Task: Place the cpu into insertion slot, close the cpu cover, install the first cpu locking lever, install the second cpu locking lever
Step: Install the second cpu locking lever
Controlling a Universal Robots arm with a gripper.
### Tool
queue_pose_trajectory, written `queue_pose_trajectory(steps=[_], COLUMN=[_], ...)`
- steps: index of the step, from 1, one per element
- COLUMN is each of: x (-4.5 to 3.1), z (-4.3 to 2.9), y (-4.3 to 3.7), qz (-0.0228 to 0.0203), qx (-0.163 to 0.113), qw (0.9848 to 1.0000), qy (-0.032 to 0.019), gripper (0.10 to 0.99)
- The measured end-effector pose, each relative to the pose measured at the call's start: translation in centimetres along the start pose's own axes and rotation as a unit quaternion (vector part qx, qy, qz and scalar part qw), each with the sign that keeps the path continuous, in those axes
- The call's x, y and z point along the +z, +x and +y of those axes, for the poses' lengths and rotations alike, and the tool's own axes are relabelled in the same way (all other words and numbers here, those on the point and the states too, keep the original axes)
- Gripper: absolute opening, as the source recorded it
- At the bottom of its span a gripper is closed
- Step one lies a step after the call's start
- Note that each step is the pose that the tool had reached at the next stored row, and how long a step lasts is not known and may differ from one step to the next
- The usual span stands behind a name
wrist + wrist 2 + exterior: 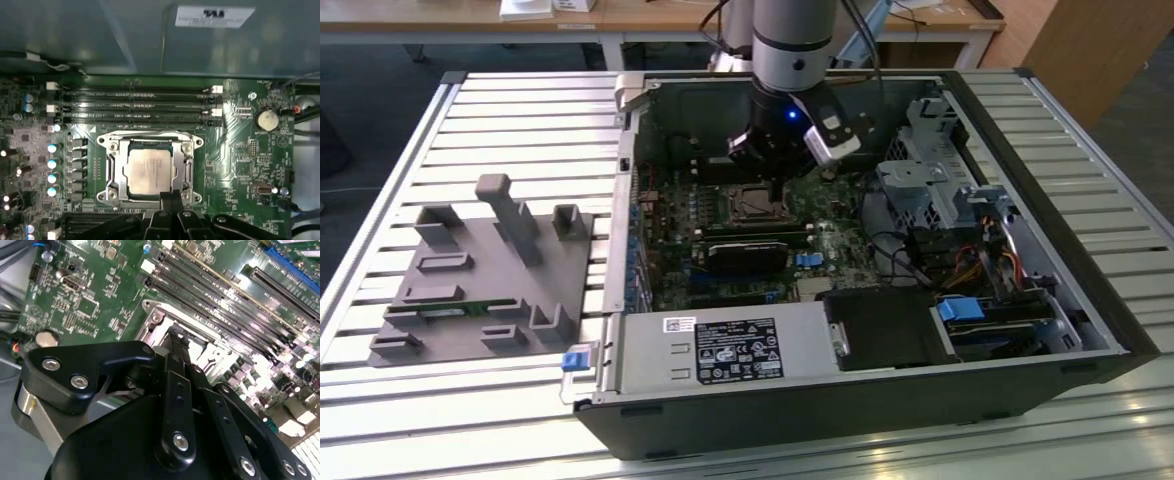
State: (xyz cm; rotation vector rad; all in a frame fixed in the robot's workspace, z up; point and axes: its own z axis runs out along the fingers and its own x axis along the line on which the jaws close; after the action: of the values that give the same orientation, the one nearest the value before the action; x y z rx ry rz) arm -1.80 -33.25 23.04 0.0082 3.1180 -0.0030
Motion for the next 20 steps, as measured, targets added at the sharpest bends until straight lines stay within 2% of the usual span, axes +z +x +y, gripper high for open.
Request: queue_pose_trajectory(steps=[2, 3, 16, 20], x=[-0.25, -0.25, -0.08, -0.03], z=[-0.09, -0.15, -2.09, -2.37], y=[-0.01, -0.01, 0.12, 1.12], qz=[0.0000, 0.0000, 0.0000, 0.0000], qx=[0.000, 0.000, -0.005, -0.005], qw=[1.0000, 1.0000, 1.0000, 1.0000], qy=[-0.0058, -0.0064, -0.0072, -0.0075], gripper=[0.106, 0.106, 0.106, 0.106])
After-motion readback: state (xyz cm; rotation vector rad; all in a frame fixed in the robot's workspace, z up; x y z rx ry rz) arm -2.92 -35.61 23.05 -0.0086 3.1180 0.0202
